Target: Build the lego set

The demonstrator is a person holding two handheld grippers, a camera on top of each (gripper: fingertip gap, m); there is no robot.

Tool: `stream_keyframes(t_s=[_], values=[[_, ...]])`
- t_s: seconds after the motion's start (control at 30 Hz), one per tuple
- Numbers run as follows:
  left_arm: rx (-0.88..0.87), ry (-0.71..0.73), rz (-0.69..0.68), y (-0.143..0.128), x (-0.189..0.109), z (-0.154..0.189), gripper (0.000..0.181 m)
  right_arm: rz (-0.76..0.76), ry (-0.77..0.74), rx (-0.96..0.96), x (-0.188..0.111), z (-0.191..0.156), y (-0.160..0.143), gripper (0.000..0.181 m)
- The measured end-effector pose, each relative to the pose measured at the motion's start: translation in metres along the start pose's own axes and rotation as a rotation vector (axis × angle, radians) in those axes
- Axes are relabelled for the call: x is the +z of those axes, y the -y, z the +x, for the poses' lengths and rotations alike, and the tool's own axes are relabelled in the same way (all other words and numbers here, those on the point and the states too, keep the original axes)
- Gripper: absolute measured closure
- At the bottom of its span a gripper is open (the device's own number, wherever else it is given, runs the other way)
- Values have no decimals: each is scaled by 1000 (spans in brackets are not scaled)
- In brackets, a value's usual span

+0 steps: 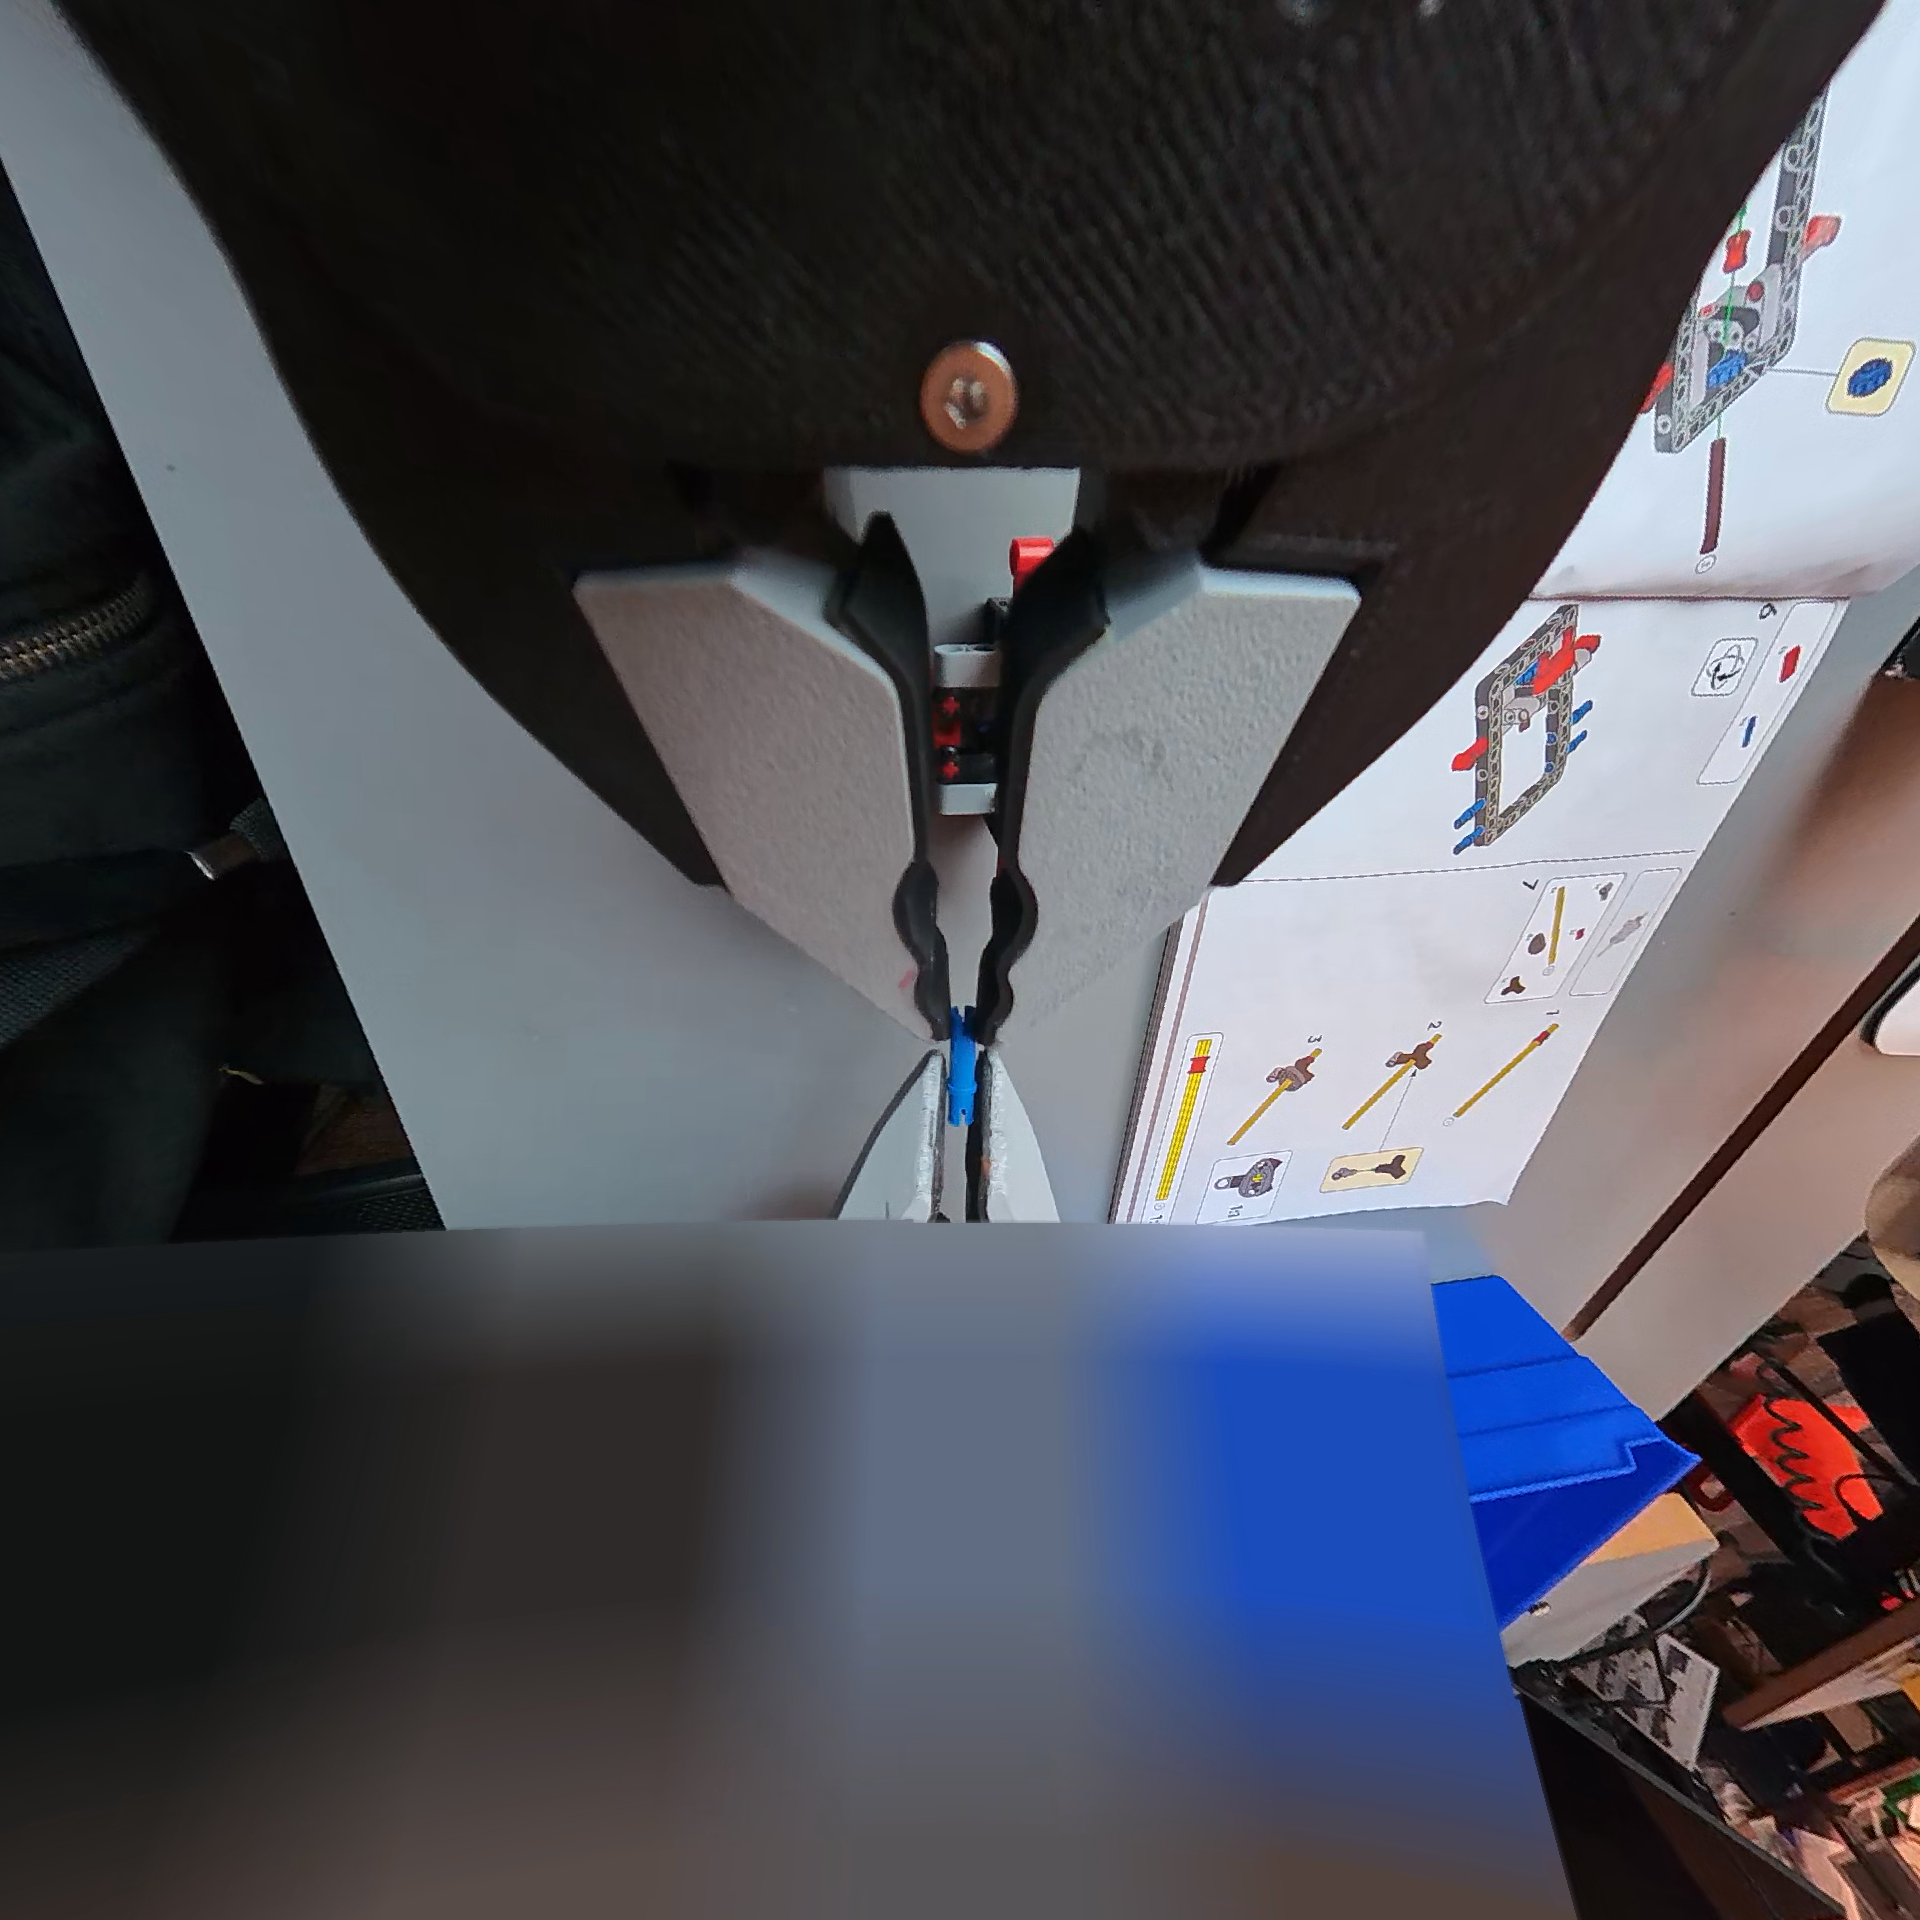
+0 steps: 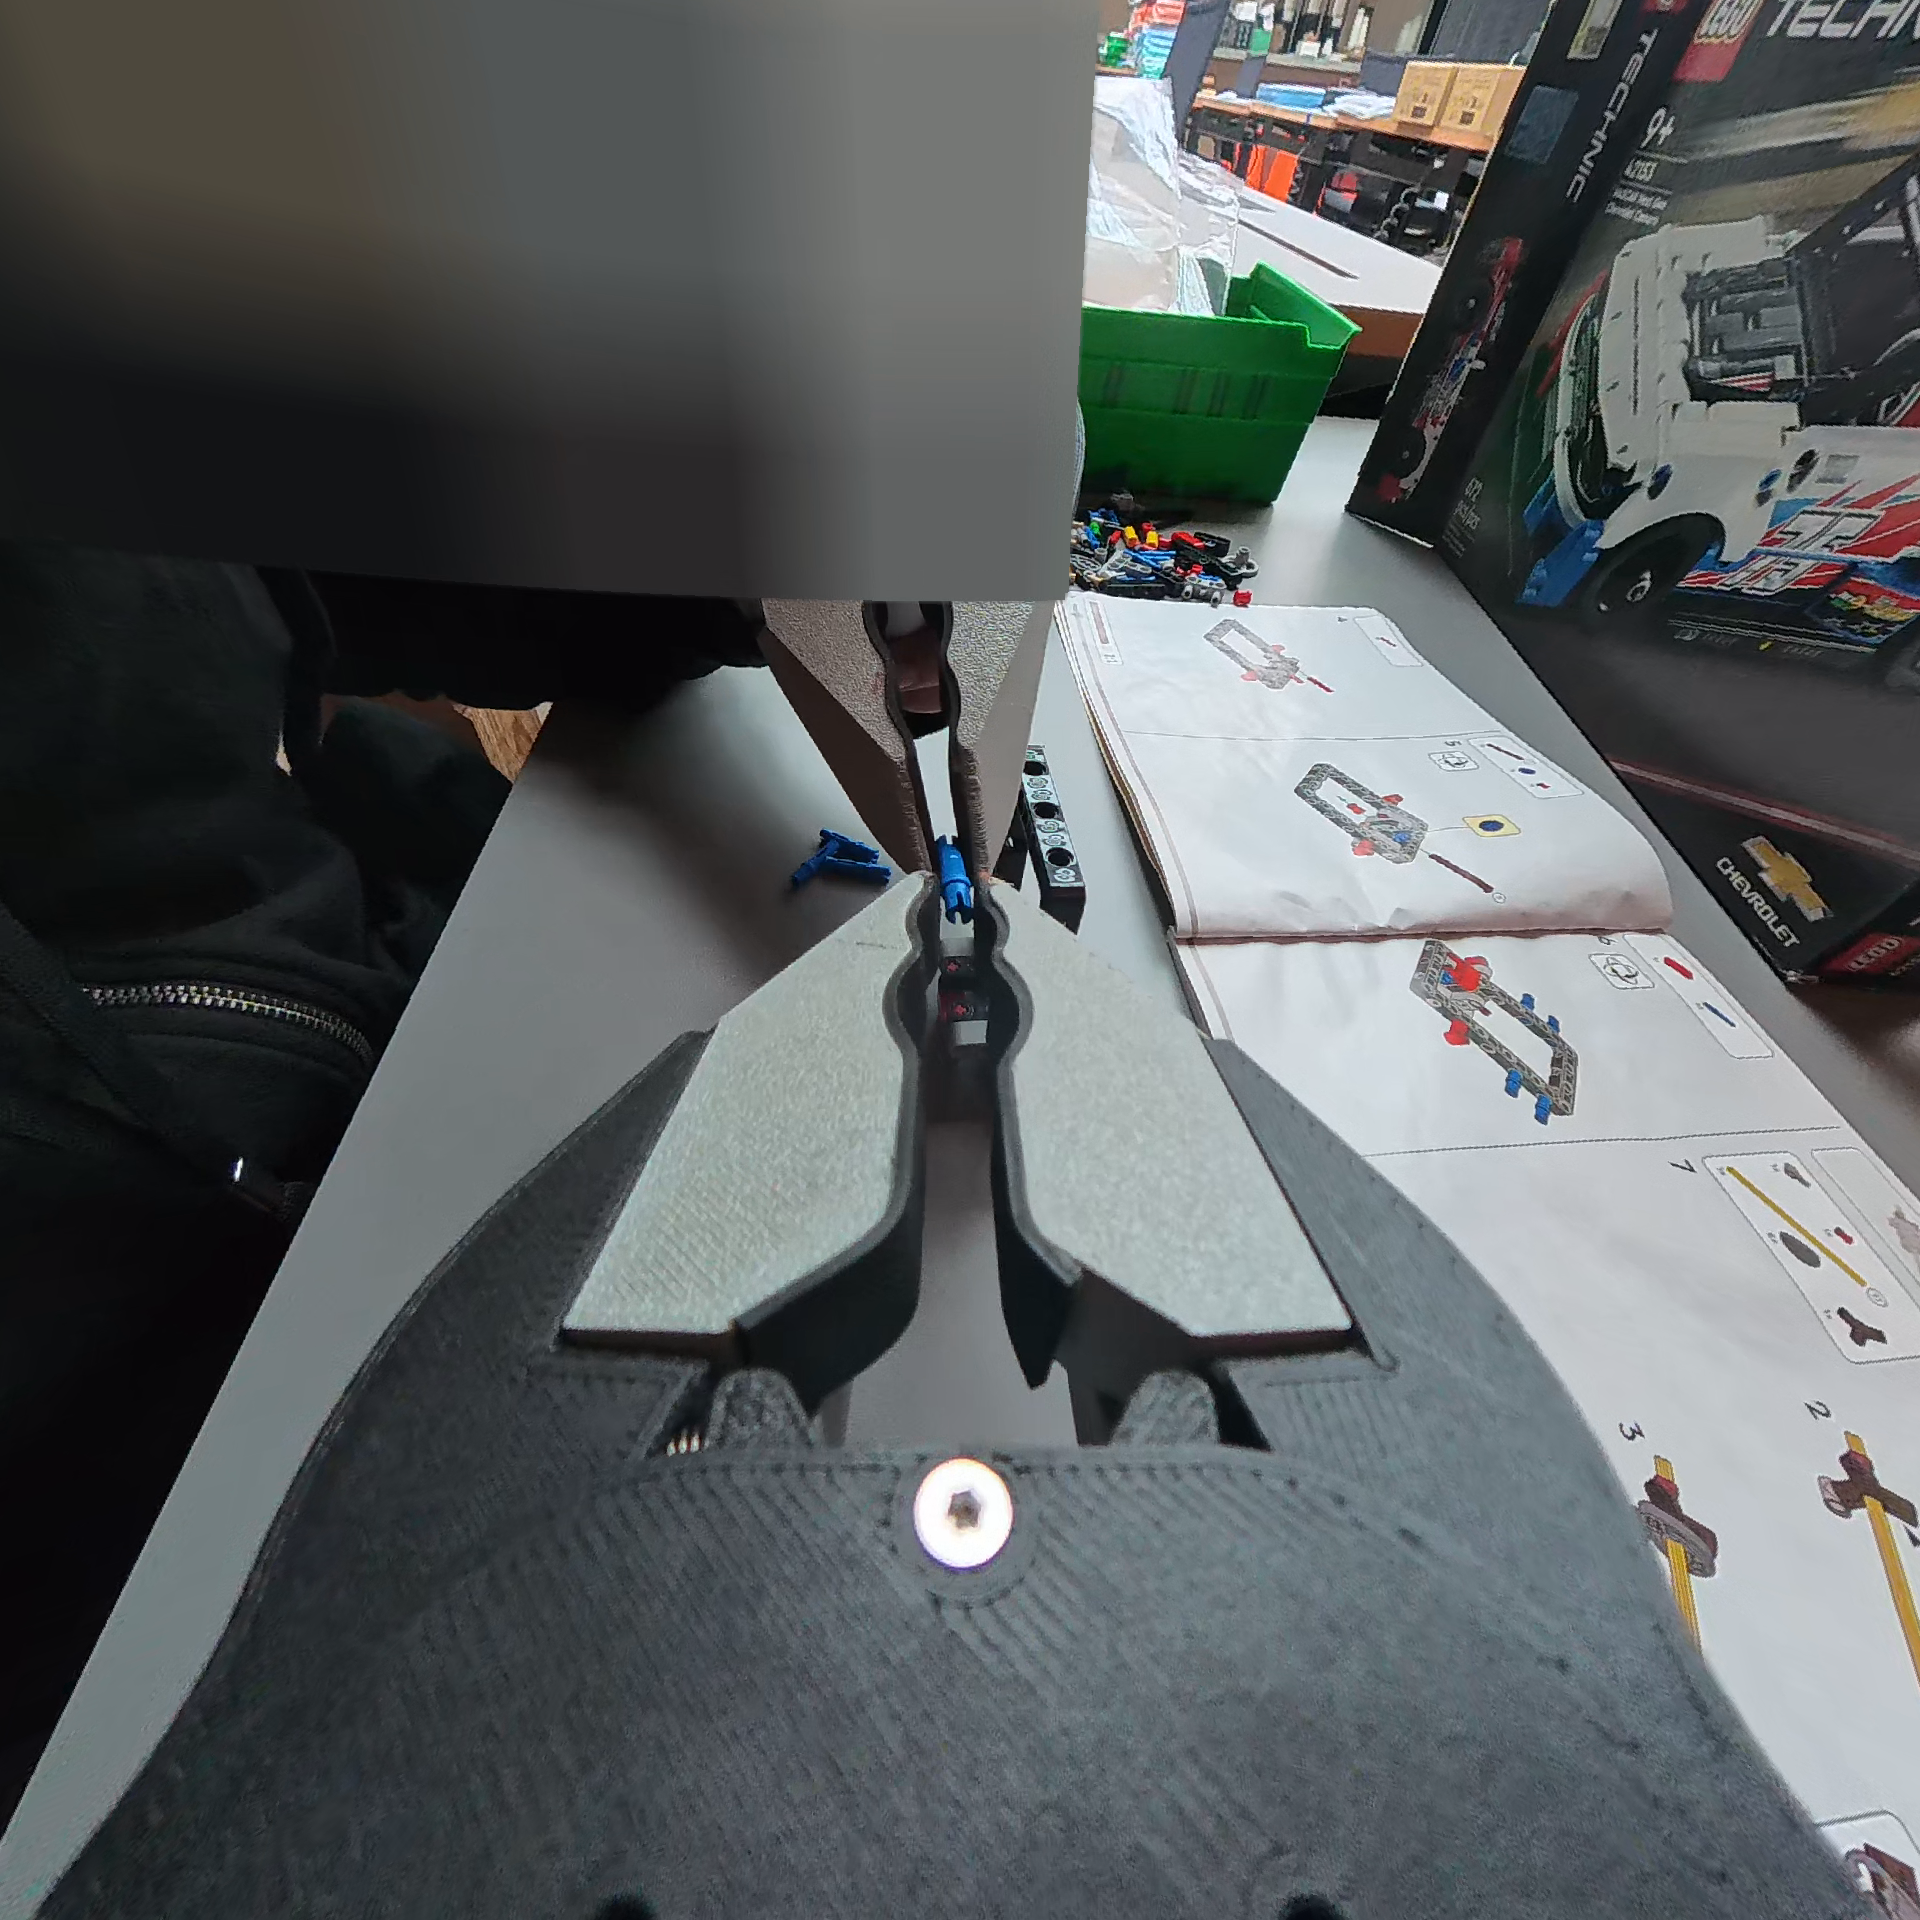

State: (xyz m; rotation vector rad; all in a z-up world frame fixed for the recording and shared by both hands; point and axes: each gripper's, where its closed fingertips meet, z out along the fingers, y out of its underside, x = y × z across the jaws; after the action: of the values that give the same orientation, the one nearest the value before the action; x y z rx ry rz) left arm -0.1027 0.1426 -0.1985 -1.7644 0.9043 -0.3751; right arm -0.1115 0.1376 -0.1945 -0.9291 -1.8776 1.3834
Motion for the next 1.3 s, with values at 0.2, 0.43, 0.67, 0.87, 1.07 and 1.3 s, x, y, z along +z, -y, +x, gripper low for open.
stream_keyframes(t_s=[0.2,0.43,0.67,0.87,1.07,1.3], values=[[2,-4,-6,-1,1,1,179,-3,0,-9,0,-1,0,179],[-3,-5,-16,-3,1,0,178,-20,-5,-21,1,-1,-3,180],[-23,-17,-6,-2,2,1,178,-20,6,-6,0,-2,-3,180],[-33,-16,-8,-3,1,-2,167,-10,14,25,-1,0,-3,180],[-38,43,-45,-9,-12,-20,152,-19,-28,103,-7,16,-10,180],[-16,52,-114,-11,-15,-27,159,-49,-11,160,0,18,-20,180]])
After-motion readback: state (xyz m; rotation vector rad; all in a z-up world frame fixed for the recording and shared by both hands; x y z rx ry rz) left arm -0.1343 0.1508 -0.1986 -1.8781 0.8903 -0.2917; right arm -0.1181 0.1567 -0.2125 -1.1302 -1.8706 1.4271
